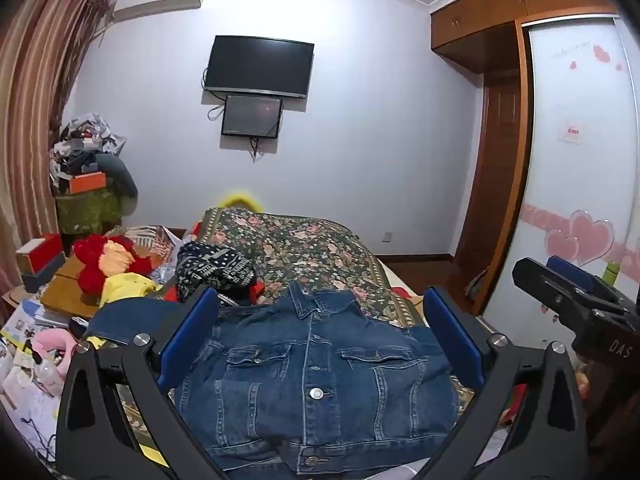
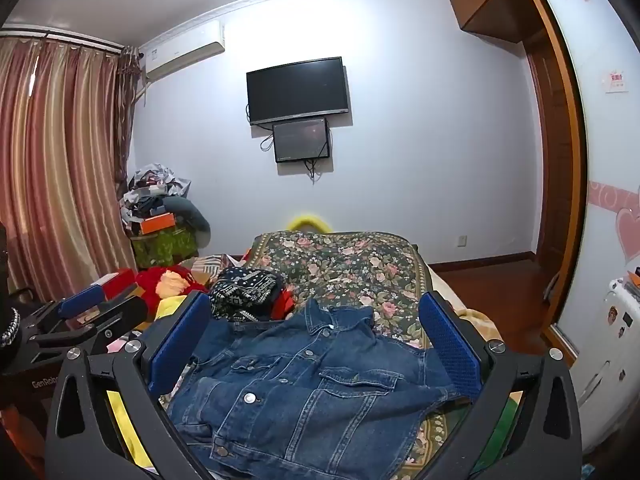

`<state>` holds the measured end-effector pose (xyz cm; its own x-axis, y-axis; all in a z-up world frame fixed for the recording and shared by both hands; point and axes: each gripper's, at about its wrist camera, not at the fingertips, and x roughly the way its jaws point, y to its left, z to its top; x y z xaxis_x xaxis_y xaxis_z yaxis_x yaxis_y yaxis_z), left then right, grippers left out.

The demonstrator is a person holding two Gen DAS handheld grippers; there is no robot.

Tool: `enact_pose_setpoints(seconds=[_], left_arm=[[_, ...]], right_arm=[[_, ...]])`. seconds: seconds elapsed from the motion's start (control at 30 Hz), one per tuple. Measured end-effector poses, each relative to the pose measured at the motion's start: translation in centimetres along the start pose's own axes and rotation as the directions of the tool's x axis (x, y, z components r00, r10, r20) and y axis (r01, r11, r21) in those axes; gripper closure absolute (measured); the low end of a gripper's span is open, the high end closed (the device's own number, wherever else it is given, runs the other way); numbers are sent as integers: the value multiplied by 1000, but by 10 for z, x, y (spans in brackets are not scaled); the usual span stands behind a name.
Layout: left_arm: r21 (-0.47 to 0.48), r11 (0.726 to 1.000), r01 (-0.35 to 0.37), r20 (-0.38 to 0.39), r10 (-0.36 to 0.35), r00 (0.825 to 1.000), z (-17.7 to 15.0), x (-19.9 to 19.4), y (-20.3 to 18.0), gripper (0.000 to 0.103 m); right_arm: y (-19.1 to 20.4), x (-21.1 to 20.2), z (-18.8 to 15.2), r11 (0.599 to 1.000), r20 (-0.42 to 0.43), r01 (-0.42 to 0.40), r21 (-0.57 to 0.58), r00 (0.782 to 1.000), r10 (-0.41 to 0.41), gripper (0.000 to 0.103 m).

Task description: Fold large clothes

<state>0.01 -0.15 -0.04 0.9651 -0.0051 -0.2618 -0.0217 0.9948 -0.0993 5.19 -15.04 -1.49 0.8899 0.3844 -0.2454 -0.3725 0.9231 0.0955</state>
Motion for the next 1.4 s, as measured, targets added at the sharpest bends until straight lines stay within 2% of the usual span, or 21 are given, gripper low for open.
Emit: enact_pose_setpoints(seconds=[0.1,0.2,0.3,0.33,0.53,1.4], left_arm=[[33,999,-29,-10,29,1000,-3,0,-15,0],[-6,1000,-12,-52,11,999,-5,15,-6,0],[-30,1000,5,-26,-6,1000,-3,6,3,0],[-41,999,3,-26,-4,1000,-1,6,6,0],[-52,999,-9,-23,8,1000,-1,7,9,0],[-49,999,-15,-22,14,1000,-1,7,10,0]], right_arm=[[1,1,0,1000,-9,0,-2,1000,0,0],[2,2,0,1000,-8,1,-5,1000,-1,0],[2,2,0,1000,-8,2,-3,1000,-2,0],[11,2,-4,1000,-7,2,-10,1000,-2,0],[10,3,-6,1000,-8,-2,-8,1000,2,0],[8,5,-7,1000,-13,-16,11,1000,16,0]])
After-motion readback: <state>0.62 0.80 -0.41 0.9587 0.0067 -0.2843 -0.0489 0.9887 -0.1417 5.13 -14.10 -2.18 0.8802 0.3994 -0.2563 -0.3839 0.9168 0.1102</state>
